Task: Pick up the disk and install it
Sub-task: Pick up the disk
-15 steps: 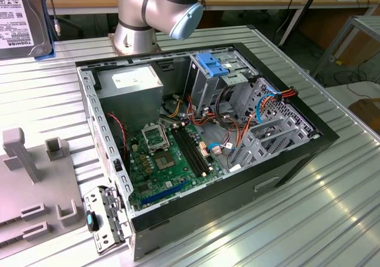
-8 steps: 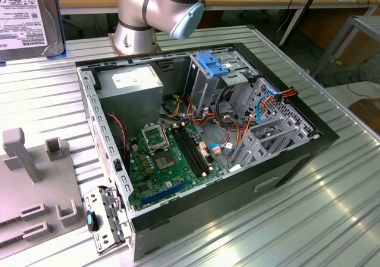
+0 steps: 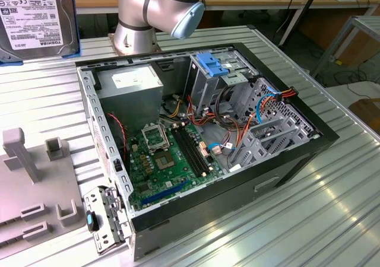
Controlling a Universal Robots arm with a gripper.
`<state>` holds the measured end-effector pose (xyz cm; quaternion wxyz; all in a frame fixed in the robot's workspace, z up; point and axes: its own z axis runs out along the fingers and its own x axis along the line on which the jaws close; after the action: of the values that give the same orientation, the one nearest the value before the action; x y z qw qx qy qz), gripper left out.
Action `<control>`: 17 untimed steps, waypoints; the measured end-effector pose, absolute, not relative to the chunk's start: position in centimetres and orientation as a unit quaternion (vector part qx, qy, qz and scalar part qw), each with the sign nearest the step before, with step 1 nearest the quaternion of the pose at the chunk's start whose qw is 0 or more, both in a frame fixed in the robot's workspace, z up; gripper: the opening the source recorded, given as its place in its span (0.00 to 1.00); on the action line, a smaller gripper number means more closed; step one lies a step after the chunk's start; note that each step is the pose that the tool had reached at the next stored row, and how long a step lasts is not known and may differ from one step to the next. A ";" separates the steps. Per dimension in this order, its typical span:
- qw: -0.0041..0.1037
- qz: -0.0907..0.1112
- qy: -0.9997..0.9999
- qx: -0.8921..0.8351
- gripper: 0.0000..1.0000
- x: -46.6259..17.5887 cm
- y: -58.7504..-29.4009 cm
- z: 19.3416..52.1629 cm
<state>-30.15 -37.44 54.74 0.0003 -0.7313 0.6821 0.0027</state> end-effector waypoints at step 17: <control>0.000 0.003 0.682 -0.731 0.37 -26.6 -39.0 54.3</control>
<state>-26.63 -38.98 54.33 0.0003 -0.7313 0.6821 0.0027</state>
